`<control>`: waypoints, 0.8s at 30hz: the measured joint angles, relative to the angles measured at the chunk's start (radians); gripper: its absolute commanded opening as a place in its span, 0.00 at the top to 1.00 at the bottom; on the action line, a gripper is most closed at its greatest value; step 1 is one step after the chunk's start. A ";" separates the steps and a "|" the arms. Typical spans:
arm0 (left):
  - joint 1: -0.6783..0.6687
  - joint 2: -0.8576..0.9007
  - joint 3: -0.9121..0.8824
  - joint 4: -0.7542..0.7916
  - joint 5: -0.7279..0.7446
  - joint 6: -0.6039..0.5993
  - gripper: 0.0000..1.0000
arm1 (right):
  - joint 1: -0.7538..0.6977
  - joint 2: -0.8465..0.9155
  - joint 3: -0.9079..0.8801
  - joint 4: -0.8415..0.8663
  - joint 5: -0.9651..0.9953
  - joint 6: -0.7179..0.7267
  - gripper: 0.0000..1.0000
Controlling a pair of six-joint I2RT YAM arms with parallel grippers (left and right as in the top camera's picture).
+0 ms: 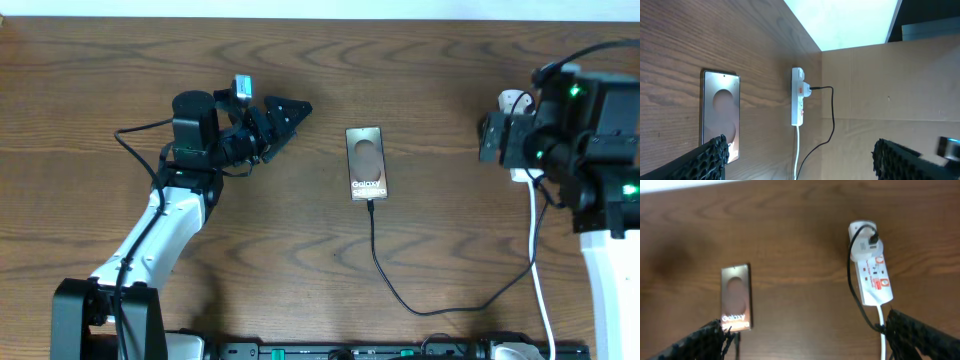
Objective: Plug charger to phone and switch on socket
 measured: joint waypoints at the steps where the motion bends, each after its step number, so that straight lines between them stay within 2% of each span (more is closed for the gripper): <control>1: 0.000 0.000 0.000 0.000 0.000 0.000 0.07 | 0.000 -0.010 -0.037 0.018 0.003 -0.008 0.01; 5: 0.000 0.000 0.000 0.000 0.000 0.000 0.07 | 0.000 -0.066 -0.240 0.151 0.003 -0.032 0.01; 14: 0.000 0.000 0.000 0.000 0.000 0.000 0.06 | 0.000 -0.256 -0.789 0.740 -0.092 -0.051 0.01; 18: 0.000 0.000 0.000 -0.001 0.000 0.000 0.07 | 0.000 -0.320 -0.976 0.946 -0.147 -0.055 0.01; 24: 0.000 0.000 0.000 -0.001 0.000 0.000 0.07 | 0.000 -0.419 -1.197 1.107 -0.229 -0.055 0.01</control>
